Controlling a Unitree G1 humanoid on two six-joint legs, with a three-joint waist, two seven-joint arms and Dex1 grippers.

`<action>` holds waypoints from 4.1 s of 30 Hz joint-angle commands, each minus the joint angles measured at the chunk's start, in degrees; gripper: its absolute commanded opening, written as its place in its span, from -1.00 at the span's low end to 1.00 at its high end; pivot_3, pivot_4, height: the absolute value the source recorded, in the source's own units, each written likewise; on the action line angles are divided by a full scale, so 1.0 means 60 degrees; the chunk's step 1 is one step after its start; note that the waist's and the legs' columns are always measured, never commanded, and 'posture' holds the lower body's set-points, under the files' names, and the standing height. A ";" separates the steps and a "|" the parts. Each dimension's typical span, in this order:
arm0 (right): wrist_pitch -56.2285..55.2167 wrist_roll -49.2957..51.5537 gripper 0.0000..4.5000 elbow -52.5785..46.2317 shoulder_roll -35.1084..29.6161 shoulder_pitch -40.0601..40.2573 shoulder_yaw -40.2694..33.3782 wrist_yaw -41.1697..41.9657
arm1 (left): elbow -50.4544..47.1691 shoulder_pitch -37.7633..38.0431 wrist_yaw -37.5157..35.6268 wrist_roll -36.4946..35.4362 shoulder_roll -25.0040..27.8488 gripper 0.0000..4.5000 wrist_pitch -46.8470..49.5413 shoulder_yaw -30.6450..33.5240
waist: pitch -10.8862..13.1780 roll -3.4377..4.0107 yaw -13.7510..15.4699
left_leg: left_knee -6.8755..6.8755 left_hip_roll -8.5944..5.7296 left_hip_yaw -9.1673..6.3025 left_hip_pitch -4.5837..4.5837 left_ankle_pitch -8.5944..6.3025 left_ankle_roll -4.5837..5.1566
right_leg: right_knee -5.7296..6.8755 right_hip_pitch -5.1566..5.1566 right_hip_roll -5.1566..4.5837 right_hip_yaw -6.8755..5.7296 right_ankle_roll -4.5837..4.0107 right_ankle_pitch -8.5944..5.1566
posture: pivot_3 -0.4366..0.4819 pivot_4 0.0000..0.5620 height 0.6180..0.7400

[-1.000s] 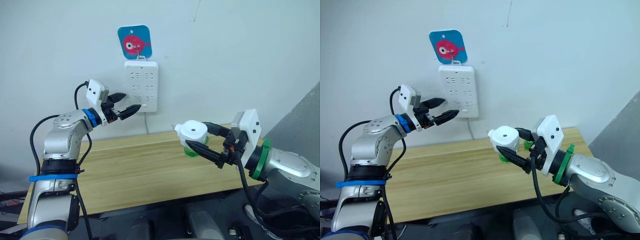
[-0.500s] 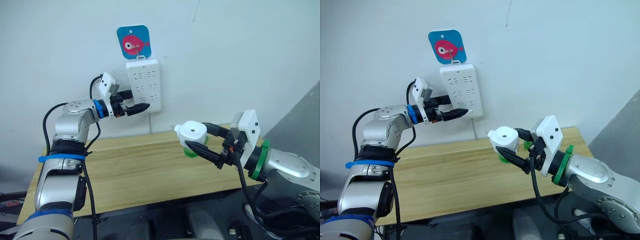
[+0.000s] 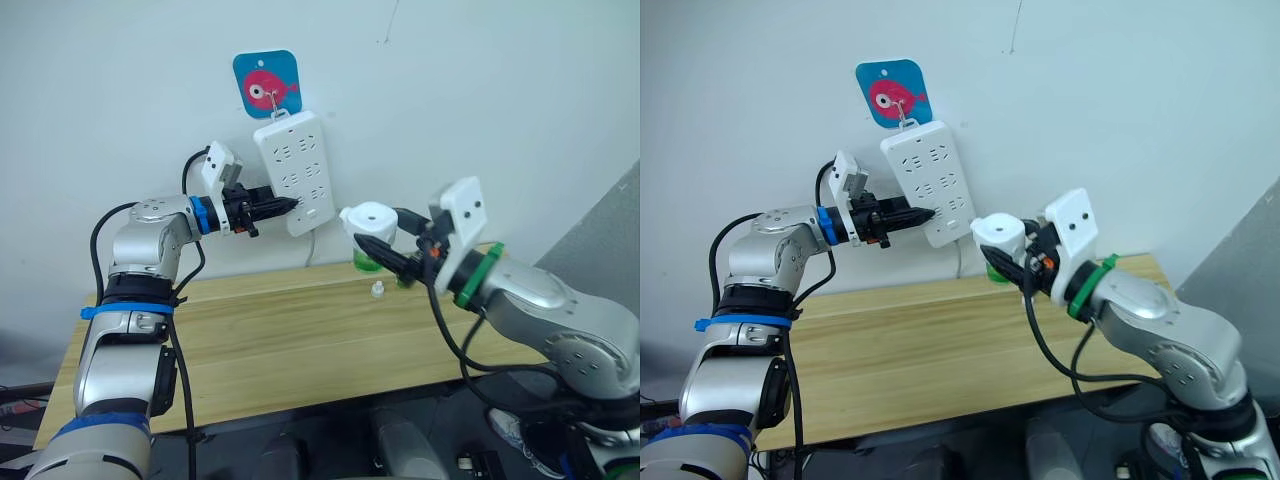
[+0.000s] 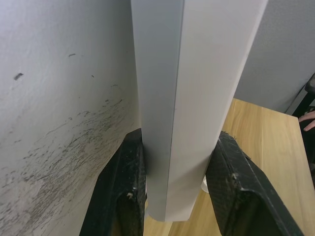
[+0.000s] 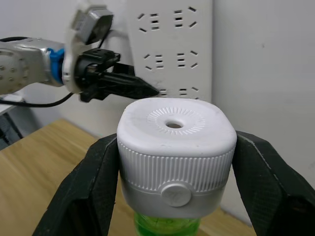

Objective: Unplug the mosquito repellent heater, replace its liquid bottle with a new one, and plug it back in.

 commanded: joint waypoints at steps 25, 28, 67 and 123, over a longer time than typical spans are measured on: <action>0.0136 -0.3676 0.33 0.1331 0.3290 -0.0905 0.0690 0.0027 | -0.0937 0.0148 0.0093 -0.0065 0.0029 -0.42 0.0534 0.0099 | 0.0000 0.0001 0.0008 | -0.0002 -0.0014 -0.0030 -0.0019 0.0000 -0.0001 | 0.0005 -0.0015 -0.0066 -0.0024 -0.0003 0.0002 | -0.53 -0.50 1.00; 0.0063 -0.3830 0.33 0.1366 0.3469 -0.0889 0.0650 0.0142 | -0.0958 0.0173 0.0083 -0.0069 0.0009 -0.42 0.0538 0.0091 | 0.0000 0.0001 0.0004 | -0.0003 -0.0014 -0.0030 -0.0019 0.0000 -0.0001 | 0.0006 -0.0016 -0.0066 -0.0023 -0.0003 0.0003 | -0.53 -0.50 1.00; -0.0397 -0.4692 0.33 0.0953 0.4359 0.0141 0.0364 0.1548 | -0.1423 0.0411 0.0022 -0.0170 0.0059 -0.42 0.0947 0.0161 | -0.0001 0.0002 -0.0014 | -0.0023 -0.0015 -0.0032 -0.0017 0.0001 -0.0002 | 0.0005 -0.0027 -0.0075 -0.0025 -0.0004 0.0003 | -0.50 -0.52 1.00; -0.2438 -0.5815 0.32 0.2178 0.5076 0.0494 0.0610 0.1763 | -0.1562 0.0432 -0.0038 -0.0185 -0.0067 -0.42 0.1229 0.0170 | 0.0000 0.0003 -0.0014 | -0.0036 -0.0016 -0.0033 -0.0011 0.0002 -0.0005 | 0.0002 -0.0028 -0.0077 -0.0024 -0.0004 0.0003 | -0.50 -0.50 1.00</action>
